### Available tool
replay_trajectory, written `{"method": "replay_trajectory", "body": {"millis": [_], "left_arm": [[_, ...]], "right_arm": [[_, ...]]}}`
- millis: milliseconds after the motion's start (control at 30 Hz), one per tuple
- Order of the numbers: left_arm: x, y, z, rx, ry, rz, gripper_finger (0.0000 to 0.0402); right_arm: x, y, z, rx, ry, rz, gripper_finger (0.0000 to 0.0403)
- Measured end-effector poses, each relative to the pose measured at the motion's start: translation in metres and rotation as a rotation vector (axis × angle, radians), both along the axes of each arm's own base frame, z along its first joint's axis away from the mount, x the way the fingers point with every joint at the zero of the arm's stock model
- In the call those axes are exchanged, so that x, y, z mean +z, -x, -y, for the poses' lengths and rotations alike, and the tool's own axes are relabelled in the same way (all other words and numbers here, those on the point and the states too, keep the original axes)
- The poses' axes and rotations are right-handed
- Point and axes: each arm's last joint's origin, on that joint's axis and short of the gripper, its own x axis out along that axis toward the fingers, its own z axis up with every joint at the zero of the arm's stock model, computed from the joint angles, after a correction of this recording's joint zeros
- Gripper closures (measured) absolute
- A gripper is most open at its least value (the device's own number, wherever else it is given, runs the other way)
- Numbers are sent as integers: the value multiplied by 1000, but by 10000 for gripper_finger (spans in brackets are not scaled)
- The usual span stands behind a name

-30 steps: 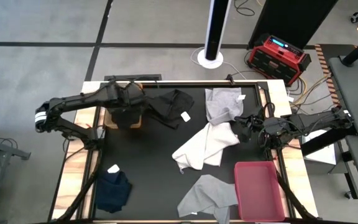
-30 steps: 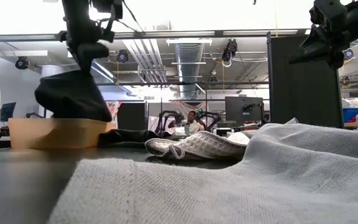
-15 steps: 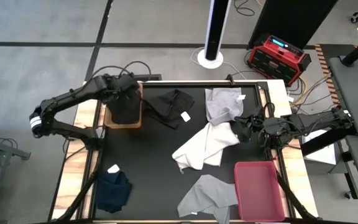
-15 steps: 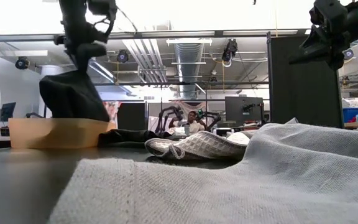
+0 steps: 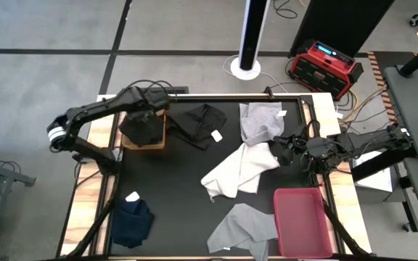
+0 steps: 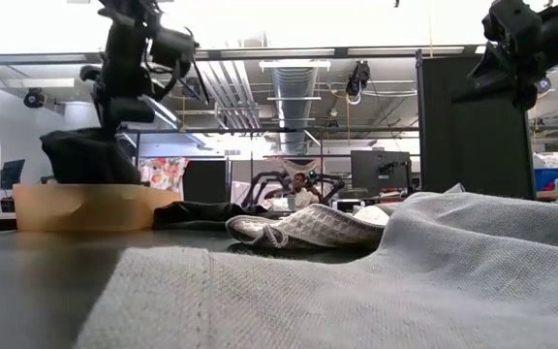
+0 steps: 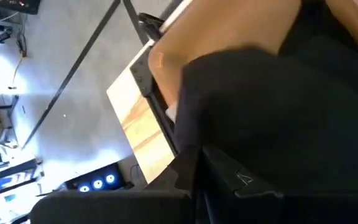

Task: Sort towels by color in basket
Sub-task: Put the bottom black towel into the orange bin

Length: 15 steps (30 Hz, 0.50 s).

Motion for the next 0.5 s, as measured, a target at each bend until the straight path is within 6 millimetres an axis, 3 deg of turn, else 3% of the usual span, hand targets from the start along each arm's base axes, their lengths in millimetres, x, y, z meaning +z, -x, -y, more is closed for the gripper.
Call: {"method": "replay_trajectory", "body": {"millis": [167,500], "left_arm": [[-14,-12,-5,-40,91,3,402],[-18,-29,-7,-216,299,219,402]], "right_arm": [[-4,0,0,1,2,-11,390],[-6,0,0,-11,-16,-9,390]]}}
